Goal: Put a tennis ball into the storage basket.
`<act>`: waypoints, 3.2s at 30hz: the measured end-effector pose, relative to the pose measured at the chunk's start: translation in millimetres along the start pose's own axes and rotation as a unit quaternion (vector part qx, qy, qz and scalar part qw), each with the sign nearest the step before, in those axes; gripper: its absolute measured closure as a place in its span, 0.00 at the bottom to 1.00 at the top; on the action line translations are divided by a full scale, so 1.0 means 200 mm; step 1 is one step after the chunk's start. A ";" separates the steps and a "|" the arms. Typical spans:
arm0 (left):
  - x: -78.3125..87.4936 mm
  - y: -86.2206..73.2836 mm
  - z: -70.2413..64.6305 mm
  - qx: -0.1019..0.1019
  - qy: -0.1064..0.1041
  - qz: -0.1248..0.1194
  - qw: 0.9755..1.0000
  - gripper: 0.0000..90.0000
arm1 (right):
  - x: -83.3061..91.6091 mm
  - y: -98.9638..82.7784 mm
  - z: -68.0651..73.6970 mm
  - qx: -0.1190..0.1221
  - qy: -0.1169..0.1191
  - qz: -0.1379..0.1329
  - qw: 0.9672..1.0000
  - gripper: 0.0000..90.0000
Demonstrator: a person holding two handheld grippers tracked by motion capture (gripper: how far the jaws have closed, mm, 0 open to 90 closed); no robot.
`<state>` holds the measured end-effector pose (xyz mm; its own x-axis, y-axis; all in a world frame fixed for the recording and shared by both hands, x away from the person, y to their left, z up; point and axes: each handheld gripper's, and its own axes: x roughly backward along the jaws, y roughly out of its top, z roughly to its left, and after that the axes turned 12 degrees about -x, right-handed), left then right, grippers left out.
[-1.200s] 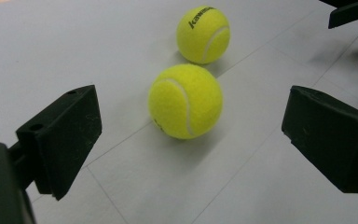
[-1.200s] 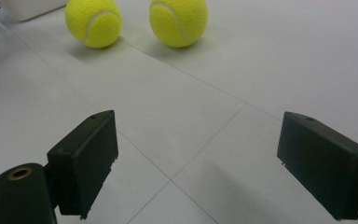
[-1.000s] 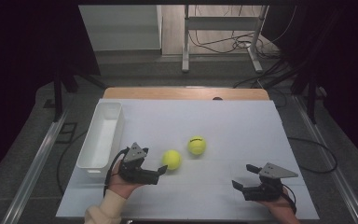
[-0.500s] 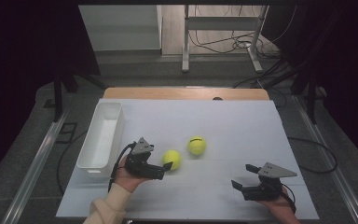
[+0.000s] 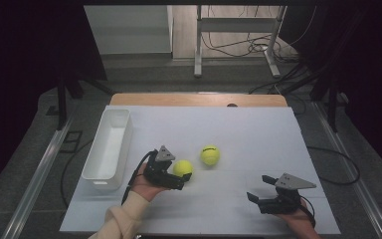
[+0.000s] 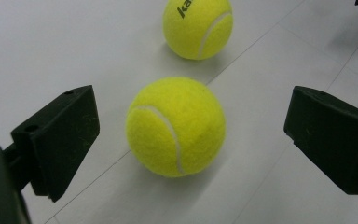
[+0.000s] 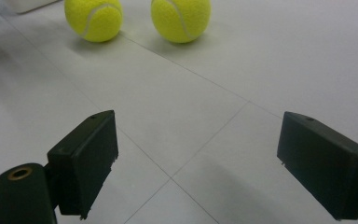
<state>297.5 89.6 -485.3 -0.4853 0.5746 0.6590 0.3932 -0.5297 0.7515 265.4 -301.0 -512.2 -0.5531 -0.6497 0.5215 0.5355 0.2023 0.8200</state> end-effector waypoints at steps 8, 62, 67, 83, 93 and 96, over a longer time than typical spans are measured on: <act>-0.04 0.00 0.01 0.004 -0.003 0.016 1.000 0.05 | 0.00 0.00 0.00 0.000 -0.001 0.001 1.000 0.14; -0.01 0.07 0.05 -0.012 -0.004 0.018 1.000 0.29 | 0.00 0.00 0.00 -0.005 0.000 -0.001 1.000 0.14; 0.02 0.07 0.05 -0.011 -0.002 0.008 1.000 0.29 | 0.00 0.00 0.00 -0.005 -0.001 0.000 1.000 0.14; 0.11 0.09 0.08 -0.002 0.012 -0.026 1.000 0.29 | 0.00 0.00 0.00 -0.004 -0.001 0.000 1.000 0.14; 0.18 0.10 0.10 0.007 0.018 -0.048 0.999 0.29 | 0.00 0.00 0.00 -0.003 -0.001 0.000 1.000 0.14; 0.19 0.11 0.10 0.005 0.020 -0.053 0.998 0.29 | 0.00 0.00 0.00 -0.002 0.000 0.000 1.000 0.14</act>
<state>302.7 113.0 -442.7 -0.5559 0.6012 0.5740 0.3450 -0.4614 0.8174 265.0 -301.7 -512.2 -0.5540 -0.6492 0.5212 0.5382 0.1984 0.8191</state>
